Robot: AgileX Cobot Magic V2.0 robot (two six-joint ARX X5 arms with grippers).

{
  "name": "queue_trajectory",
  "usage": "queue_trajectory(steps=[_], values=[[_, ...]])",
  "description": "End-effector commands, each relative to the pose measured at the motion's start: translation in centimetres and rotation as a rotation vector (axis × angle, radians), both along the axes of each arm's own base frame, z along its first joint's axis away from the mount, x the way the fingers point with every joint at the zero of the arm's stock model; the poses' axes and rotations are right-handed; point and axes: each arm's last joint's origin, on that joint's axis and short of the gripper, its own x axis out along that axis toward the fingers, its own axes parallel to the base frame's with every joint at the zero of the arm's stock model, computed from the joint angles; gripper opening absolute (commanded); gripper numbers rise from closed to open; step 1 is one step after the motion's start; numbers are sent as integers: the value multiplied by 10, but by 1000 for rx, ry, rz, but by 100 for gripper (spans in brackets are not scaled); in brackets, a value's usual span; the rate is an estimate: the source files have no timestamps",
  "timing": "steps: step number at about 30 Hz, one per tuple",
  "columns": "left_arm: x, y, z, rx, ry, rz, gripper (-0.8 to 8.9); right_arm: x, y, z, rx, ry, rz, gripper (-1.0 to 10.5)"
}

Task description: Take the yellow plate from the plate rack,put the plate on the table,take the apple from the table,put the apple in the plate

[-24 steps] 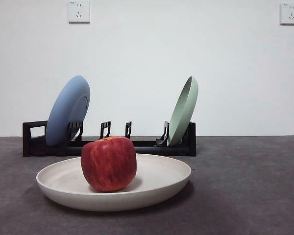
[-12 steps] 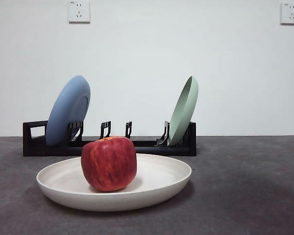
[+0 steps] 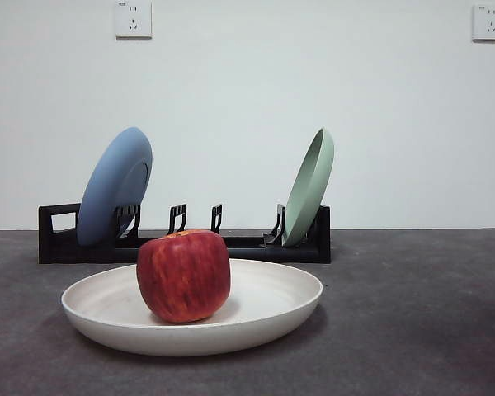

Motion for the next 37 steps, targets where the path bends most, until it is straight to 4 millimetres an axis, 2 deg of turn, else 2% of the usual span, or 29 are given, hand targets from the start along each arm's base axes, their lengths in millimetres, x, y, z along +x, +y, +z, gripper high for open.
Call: queue_trajectory(steps=[1,37], values=[[0,0,-3,-4,5,5,-3,0,0,-3,14,5,-3,2],[0,0,-3,-3,5,4,-3,0,0,-2,26,5,-7,1]])
